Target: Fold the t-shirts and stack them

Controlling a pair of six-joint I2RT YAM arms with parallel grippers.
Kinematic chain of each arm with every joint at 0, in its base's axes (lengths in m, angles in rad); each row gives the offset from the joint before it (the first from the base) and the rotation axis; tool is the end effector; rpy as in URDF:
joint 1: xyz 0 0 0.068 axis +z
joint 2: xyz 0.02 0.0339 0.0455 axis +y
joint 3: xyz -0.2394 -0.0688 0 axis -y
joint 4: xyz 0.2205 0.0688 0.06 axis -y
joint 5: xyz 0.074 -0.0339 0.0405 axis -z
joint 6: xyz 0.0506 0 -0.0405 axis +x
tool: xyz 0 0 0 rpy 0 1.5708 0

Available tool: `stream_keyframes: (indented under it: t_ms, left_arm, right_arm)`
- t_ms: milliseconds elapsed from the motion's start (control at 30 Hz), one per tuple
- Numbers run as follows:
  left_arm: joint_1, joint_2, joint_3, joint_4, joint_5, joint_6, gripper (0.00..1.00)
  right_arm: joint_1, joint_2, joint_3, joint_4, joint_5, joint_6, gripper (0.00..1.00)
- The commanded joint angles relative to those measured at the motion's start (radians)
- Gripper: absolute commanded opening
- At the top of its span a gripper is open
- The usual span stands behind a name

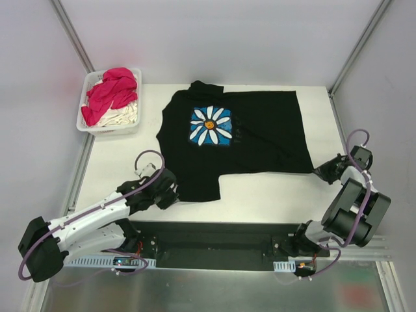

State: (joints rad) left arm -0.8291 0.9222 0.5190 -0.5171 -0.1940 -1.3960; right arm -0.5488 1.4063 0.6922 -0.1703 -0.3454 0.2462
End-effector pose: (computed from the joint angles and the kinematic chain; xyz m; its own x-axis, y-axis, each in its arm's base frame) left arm 0.1265 -0.1236 0.1746 -0.7283 -0.6355 -0.2564 -0.4173 0.7081 -0.5697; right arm 0.2340 -0.1230 0.1565 -0.5650 0.6143 -0.5508 0.4594 0.7888 0.4085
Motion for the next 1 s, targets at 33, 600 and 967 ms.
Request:
stream_keyframes:
  t_ms: [33, 600, 967]
  left_arm:
    - [0.013, -0.083, 0.061, -0.121, -0.048, 0.017, 0.0]
    - [0.013, -0.172, 0.108, -0.238, -0.073, 0.046, 0.0]
    - [0.013, -0.184, 0.075, -0.236, -0.059, 0.028, 0.0]
  right_arm:
    - [-0.028, -0.038, -0.01, -0.032, 0.0, -0.01, 0.01]
    - [-0.033, -0.124, -0.033, -0.103, -0.04, 0.016, 0.07]
    - [-0.017, -0.314, -0.101, -0.12, -0.116, -0.139, 0.75]
